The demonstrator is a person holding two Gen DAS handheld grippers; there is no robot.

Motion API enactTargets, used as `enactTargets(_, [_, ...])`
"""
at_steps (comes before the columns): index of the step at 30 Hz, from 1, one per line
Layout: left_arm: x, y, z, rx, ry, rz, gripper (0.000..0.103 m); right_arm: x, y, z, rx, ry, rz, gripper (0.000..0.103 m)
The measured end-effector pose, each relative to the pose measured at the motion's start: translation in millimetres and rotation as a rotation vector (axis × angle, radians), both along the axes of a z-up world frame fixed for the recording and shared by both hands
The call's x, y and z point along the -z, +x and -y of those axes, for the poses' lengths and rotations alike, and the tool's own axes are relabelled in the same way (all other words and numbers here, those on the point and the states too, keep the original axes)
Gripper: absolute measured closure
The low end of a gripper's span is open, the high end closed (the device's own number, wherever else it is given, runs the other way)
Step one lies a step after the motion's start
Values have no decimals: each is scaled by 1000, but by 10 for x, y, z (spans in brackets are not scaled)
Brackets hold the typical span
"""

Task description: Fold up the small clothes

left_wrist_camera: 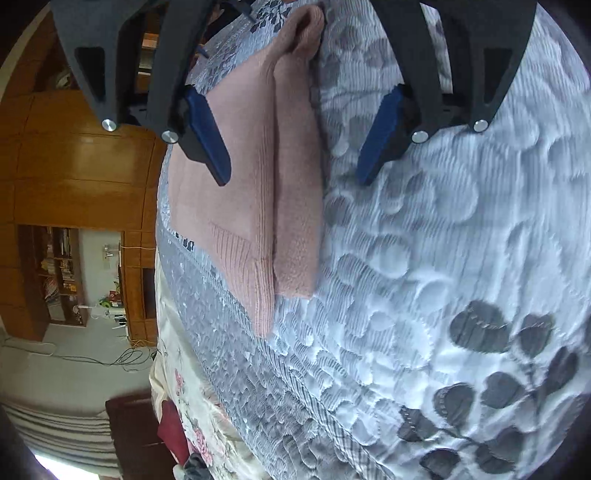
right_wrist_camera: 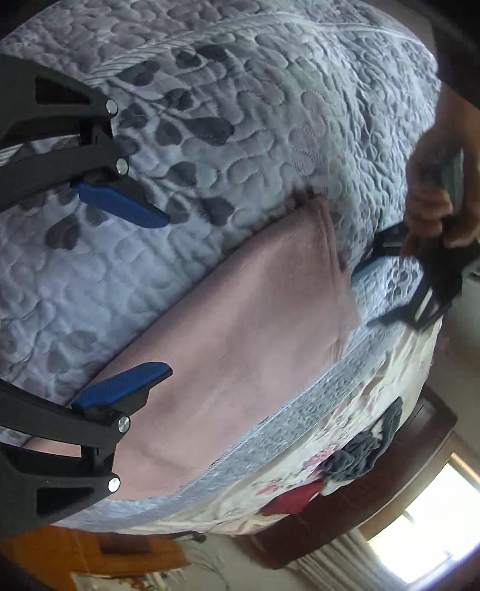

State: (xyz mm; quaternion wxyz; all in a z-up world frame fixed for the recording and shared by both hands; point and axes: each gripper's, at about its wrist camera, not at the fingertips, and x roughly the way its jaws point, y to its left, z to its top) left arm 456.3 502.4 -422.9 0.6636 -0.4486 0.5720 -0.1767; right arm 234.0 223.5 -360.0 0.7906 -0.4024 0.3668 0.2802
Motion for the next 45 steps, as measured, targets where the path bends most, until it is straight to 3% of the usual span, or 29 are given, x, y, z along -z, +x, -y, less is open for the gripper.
enactTargets(6, [144,380,212,81,-41,17,32,371,85,-491,-49,-119,126,31])
enactTargets(11, [236,605,337,113,-58,22,37,452,115,-685,-42,-120,217,31])
enactTargets(14, [255,712,418,137,-51,22,41,470,178,-820,-43,-115,256,36])
enactTargets(20, [349,865,461,142,-47,-17,62,471,339,-1081,-32,-107,293,43])
enactTargets(22, [383,911,503,154,-33,-32,70,471,430,-1153,-19,-97,295,43])
enactTargets(26, [409,1010,542,187,-15,-52,74,463,572,-1235,18,-71,275,46])
enactTargets(30, [427,1077,519,202,7,-86,77,442,683,-1253,61,-38,216,76])
enactTargets(33, [366,1124,577,225,60,-101,79,365,711,-1230,93,-5,181,85])
enactTargets(45, [6,1309,787,249,185,-142,83,-130,935,-986,181,137,120,91])
